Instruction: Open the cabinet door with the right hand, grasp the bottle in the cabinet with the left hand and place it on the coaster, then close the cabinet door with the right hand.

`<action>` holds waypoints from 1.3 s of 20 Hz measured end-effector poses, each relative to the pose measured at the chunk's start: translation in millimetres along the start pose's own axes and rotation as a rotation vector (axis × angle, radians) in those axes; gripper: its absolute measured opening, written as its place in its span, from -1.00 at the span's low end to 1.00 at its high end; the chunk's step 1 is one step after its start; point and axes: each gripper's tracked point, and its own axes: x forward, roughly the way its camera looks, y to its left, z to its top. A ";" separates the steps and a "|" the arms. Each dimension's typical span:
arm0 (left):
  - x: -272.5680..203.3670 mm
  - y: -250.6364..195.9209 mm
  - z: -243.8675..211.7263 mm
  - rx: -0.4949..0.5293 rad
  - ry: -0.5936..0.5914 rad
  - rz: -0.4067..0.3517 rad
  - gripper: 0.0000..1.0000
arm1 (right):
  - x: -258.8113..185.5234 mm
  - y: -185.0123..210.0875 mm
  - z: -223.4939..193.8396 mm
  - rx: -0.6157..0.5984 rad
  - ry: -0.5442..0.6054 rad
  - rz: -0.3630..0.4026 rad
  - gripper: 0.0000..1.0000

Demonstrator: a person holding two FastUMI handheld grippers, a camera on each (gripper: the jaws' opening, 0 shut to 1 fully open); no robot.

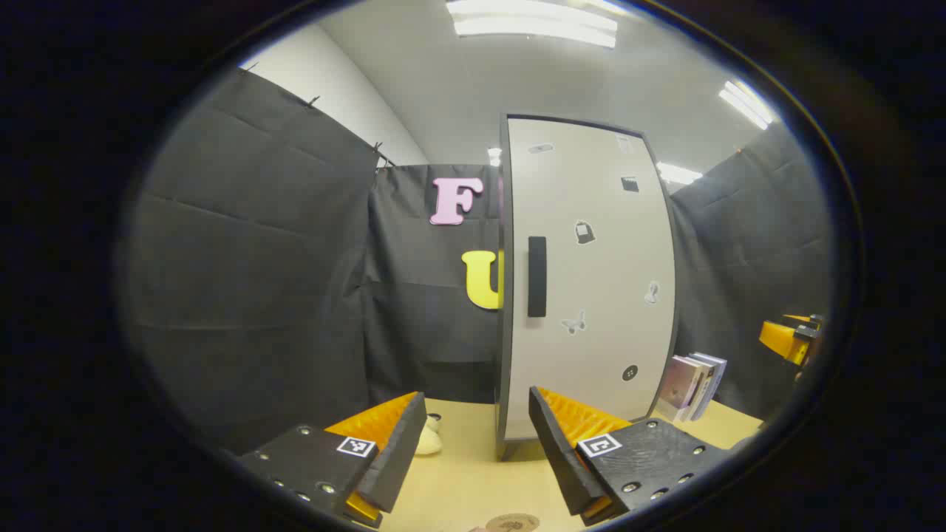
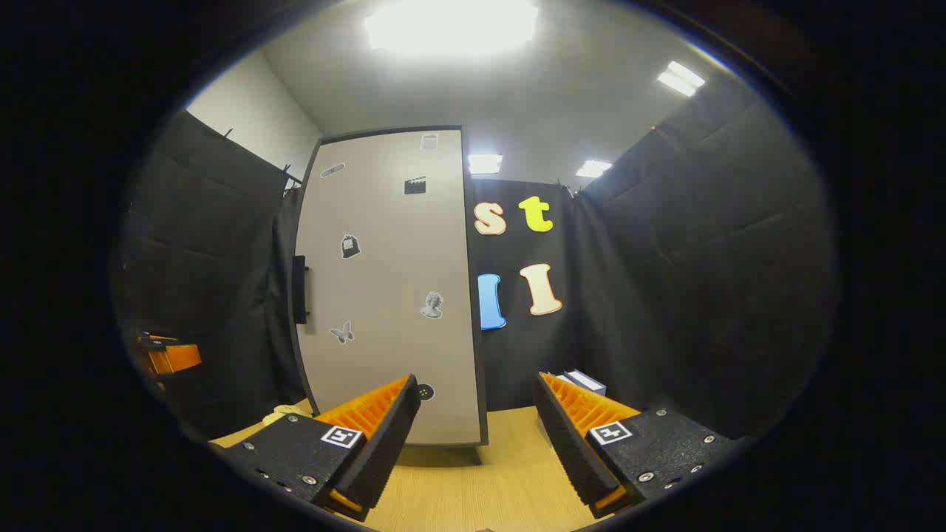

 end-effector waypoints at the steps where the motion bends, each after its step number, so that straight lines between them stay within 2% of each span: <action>1: 0.3 0.3 1.2 0.004 -0.003 0.002 0.67 | 1.2 0.4 -0.5 0.001 0.001 0.002 0.86; 2: 1.1 2.0 2.9 0.009 -0.007 0.006 0.75 | 2.0 0.6 -0.1 0.000 0.001 0.001 0.92; 18: 0.8 10.7 12.5 0.027 -0.052 0.050 0.75 | 8.9 22.6 -2.2 0.006 0.005 0.050 0.92; 19: 0.1 10.6 11.7 0.024 -0.053 0.052 0.67 | 9.0 23.8 -3.0 0.006 0.005 0.054 0.92; 26: -0.9 13.7 7.3 0.026 -0.066 0.097 0.75 | 19.8 50.0 5.2 0.011 -0.006 0.113 0.92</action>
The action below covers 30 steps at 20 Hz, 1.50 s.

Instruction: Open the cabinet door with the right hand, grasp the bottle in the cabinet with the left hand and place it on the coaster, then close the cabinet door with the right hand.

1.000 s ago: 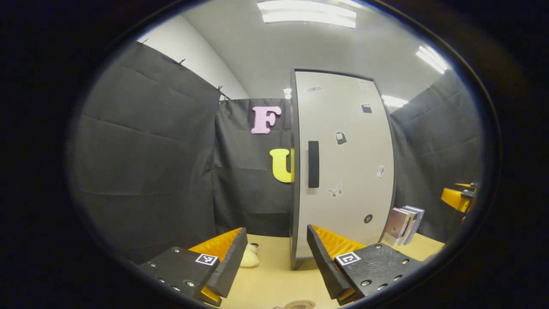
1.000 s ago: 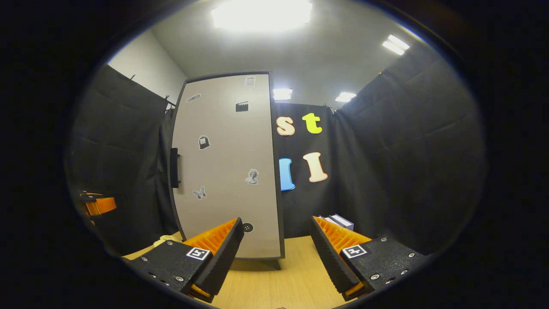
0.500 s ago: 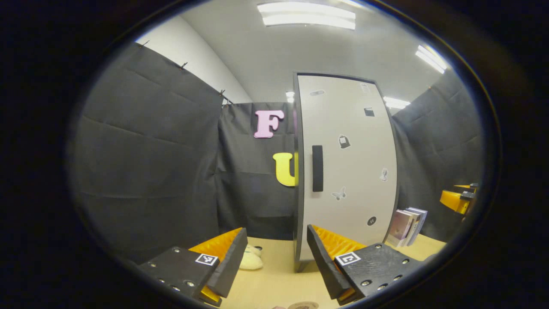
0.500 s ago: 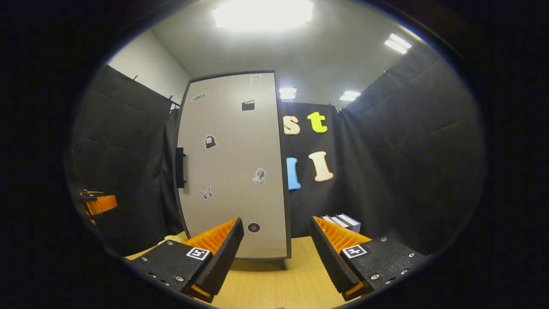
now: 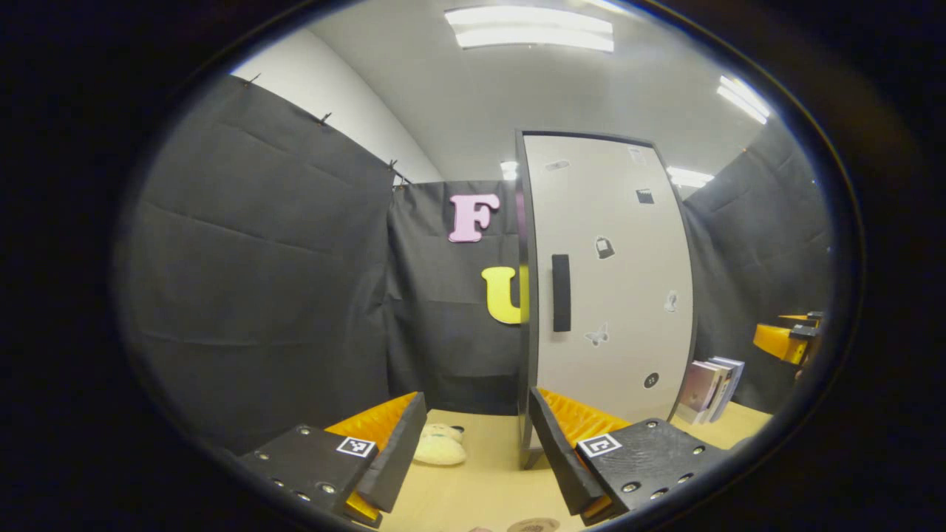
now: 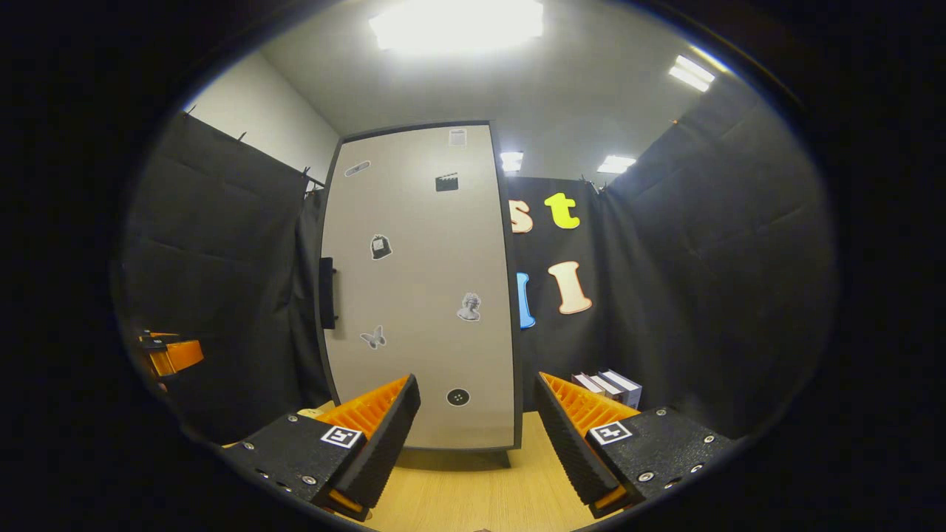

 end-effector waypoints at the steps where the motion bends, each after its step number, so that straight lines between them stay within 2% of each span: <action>1: 0.2 1.1 0.3 0.000 -0.001 0.008 0.67 | 4.0 4.6 3.3 -0.003 -0.008 0.011 0.92; 2: 0.8 2.9 0.1 0.002 -0.001 0.017 0.75 | 8.5 10.5 6.8 -0.007 -0.016 0.022 0.91; 5: 1.4 7.5 -1.6 0.012 -0.002 0.043 0.75 | 22.5 32.6 14.6 0.000 -0.035 0.063 0.92; 6: 1.1 9.1 -1.8 0.013 -0.002 0.052 0.67 | 27.1 41.0 16.7 0.007 -0.038 0.079 0.92; 7: 1.9 10.4 -2.8 0.012 -0.003 0.062 0.75 | 31.9 48.4 18.1 0.012 -0.040 0.092 0.92; 9: 2.4 13.3 -3.3 0.011 -0.001 0.084 0.75 | 42.2 63.6 21.2 0.020 -0.043 0.116 0.92; 10: 2.2 14.7 -2.8 0.011 0.000 0.094 0.67 | 47.7 71.6 23.1 0.024 -0.045 0.127 0.86; 12: 2.5 17.7 -3.3 0.014 0.001 0.116 0.67 | 59.8 87.7 25.8 0.028 -0.048 0.148 0.92; 13: 2.7 19.9 -2.9 0.017 0.001 0.129 0.67 | 64.8 94.6 26.7 0.031 -0.050 0.158 0.86; 14: 2.3 21.9 -1.5 0.018 0.001 0.143 0.67 | 70.0 102.4 28.4 0.034 -0.054 0.169 0.92; 17: 3.0 26.6 -0.8 0.011 -0.001 0.183 0.67 | 86.4 123.9 34.7 0.034 -0.065 0.195 0.92; 19: 4.1 30.3 -4.0 0.014 0.004 0.211 0.75 | 101.2 140.6 38.2 0.034 -0.071 0.215 0.92; 24: 4.9 40.8 -11.8 0.023 0.009 0.278 0.75 | 132.3 177.9 44.9 0.023 -0.075 0.247 0.92; 25: 5.5 42.9 -12.0 0.025 0.008 0.291 0.67 | 139.6 185.9 44.6 0.021 -0.076 0.254 0.92; 26: 5.8 44.8 -14.3 0.026 0.009 0.304 0.75 | 145.9 193.2 43.7 0.020 -0.069 0.256 0.92; 27: 6.8 46.9 -16.7 0.026 0.011 0.317 0.75 | 152.0 200.5 42.0 0.017 -0.060 0.259 0.86; 30: 8.1 59.7 -29.1 0.023 0.021 0.359 0.75 | 171.9 216.3 40.7 0.005 -0.052 0.251 0.87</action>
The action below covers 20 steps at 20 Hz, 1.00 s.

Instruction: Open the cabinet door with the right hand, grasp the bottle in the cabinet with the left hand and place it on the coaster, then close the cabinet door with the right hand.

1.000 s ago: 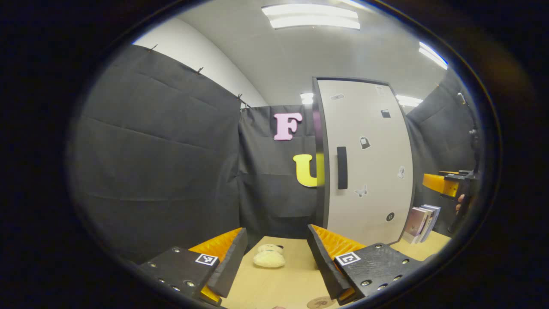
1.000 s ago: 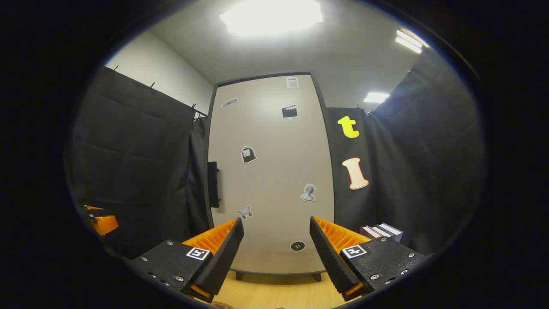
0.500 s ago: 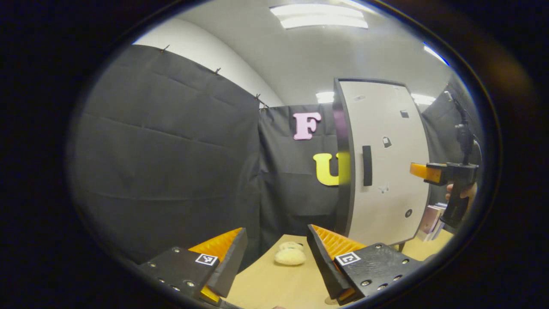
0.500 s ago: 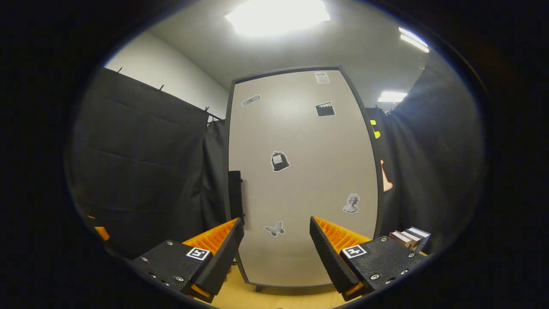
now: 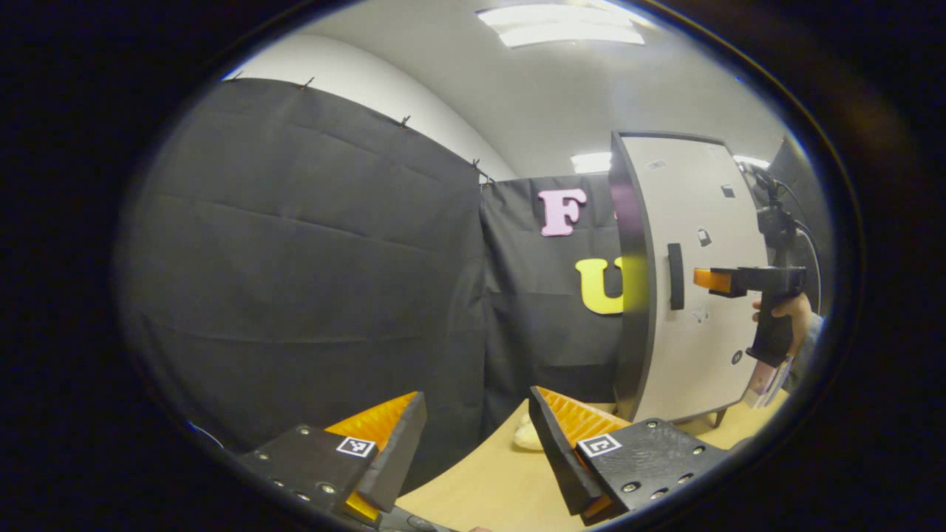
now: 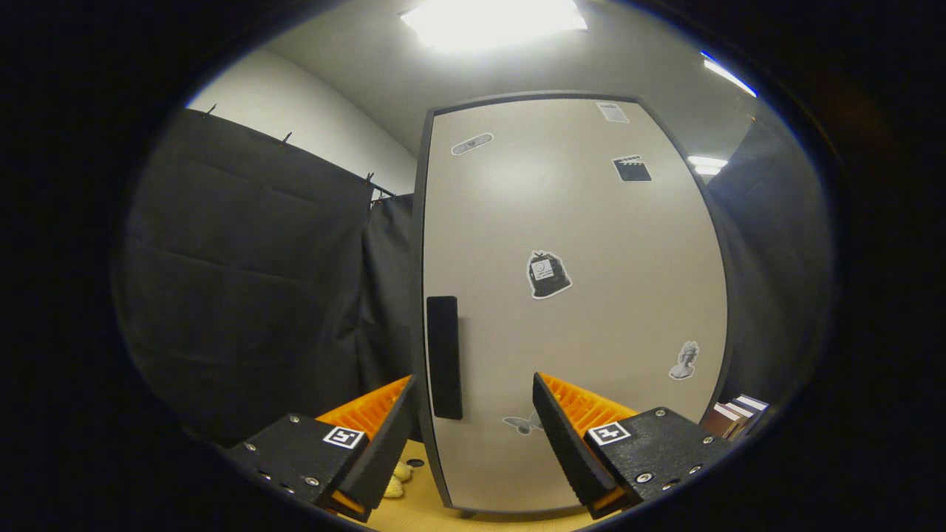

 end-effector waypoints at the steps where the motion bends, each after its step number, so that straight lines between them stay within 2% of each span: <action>1: 0.7 5.4 -2.7 0.008 0.003 0.015 0.75 | 8.1 3.6 -0.3 0.001 0.000 -0.002 0.86; 2: -1.5 10.3 -3.6 0.020 0.005 0.029 0.67 | 16.2 8.1 -0.5 0.004 0.006 0.002 0.82; 3: -3.6 14.0 -6.7 0.029 0.006 0.043 0.75 | 23.4 12.9 -1.8 0.008 0.015 0.009 0.80; 4: -6.0 21.2 -8.8 0.035 0.007 0.055 0.67 | 31.8 16.0 -3.4 0.009 0.028 0.010 0.75; 5: -7.5 26.4 -9.8 0.038 0.008 0.065 0.75 | 38.3 19.2 -5.3 0.007 0.042 0.010 0.73; 6: -8.4 30.5 -10.2 0.037 0.010 0.074 0.67 | 45.5 22.5 -7.1 0.002 0.054 0.010 0.67; 8: -8.2 37.4 -14.0 0.033 0.018 0.089 0.75 | 59.0 27.4 -9.9 -0.015 0.076 0.009 0.58; 12: -7.5 50.2 -24.0 0.020 0.042 0.120 0.75 | 75.7 31.7 -19.4 -0.053 0.126 -0.014 0.19; 13: -7.4 52.1 -24.3 0.014 0.045 0.124 0.67 | 77.0 29.8 -18.4 -0.067 0.121 -0.040 0.13; 14: -6.9 51.3 -25.6 0.009 0.045 0.127 0.59 | 76.1 25.4 -19.1 -0.076 0.124 -0.058 -0.06; 15: -5.5 51.2 -26.1 0.002 0.045 0.126 0.59 | 76.6 26.3 -19.2 -0.059 0.128 -0.061 -0.22; 16: -4.7 48.6 -27.8 -0.002 0.045 0.123 0.75 | 75.8 26.4 -19.3 -0.027 0.137 -0.061 -0.32; 20: -3.2 34.6 -28.1 -0.011 0.040 0.092 0.76 | 71.6 27.1 -19.8 -0.021 0.179 -0.043 -0.53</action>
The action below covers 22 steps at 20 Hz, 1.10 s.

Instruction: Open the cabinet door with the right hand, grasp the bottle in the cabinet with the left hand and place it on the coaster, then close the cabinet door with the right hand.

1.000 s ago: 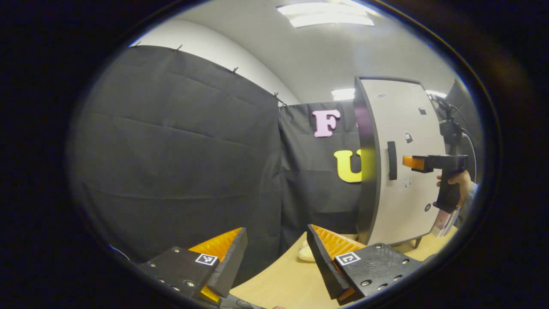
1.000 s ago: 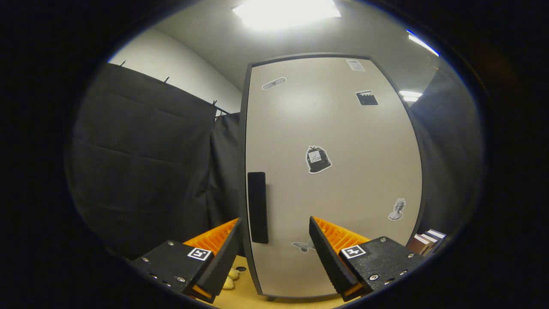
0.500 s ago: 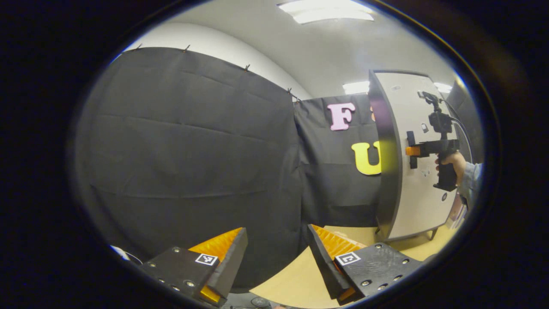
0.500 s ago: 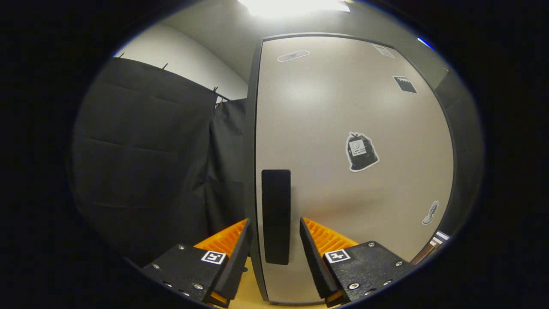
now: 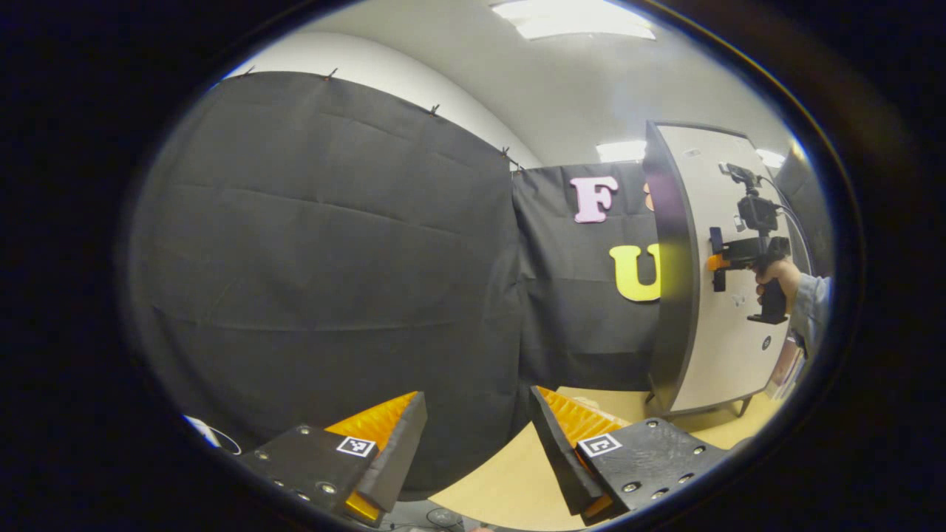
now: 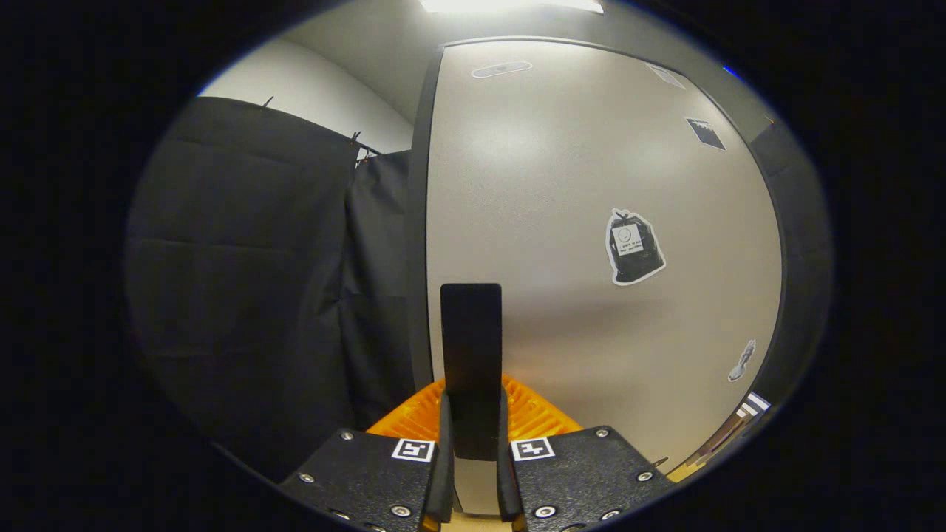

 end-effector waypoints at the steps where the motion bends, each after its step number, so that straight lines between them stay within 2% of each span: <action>1: 1.0 -3.8 -0.4 0.000 0.000 -0.011 0.76 | -1.3 0.3 -0.3 0.003 0.006 0.009 -0.53; 3: 1.9 -14.6 -0.6 0.006 -0.004 -0.032 0.76 | -4.3 0.4 -0.9 0.015 0.018 0.031 -0.53; 6: -1.4 -19.4 6.3 0.011 -0.018 -0.063 0.59 | -13.2 0.4 -1.6 0.014 0.051 0.059 -0.54; 7: -2.0 -20.7 7.9 0.008 -0.022 -0.072 0.59 | -16.9 1.5 -0.9 0.023 0.060 0.072 -0.55; 8: -2.9 -23.7 9.4 0.004 -0.025 -0.083 0.76 | -20.5 1.7 -0.2 0.028 0.068 0.085 -0.59; 10: -5.7 -28.6 14.6 -0.002 -0.030 -0.107 0.76 | -24.6 -0.4 -1.6 0.032 0.078 0.107 -0.59; 11: -7.2 -30.9 17.1 -0.003 -0.033 -0.120 0.67 | -24.1 -2.0 -2.3 0.032 0.079 0.116 -0.59; 12: -9.2 -32.2 19.7 -0.003 -0.036 -0.134 0.76 | -24.8 -3.5 -2.6 0.033 0.078 0.125 -0.59; 22: -8.2 -39.7 26.8 -0.013 -0.054 -0.287 0.76 | -42.6 -14.6 -4.0 0.050 0.073 0.170 -0.59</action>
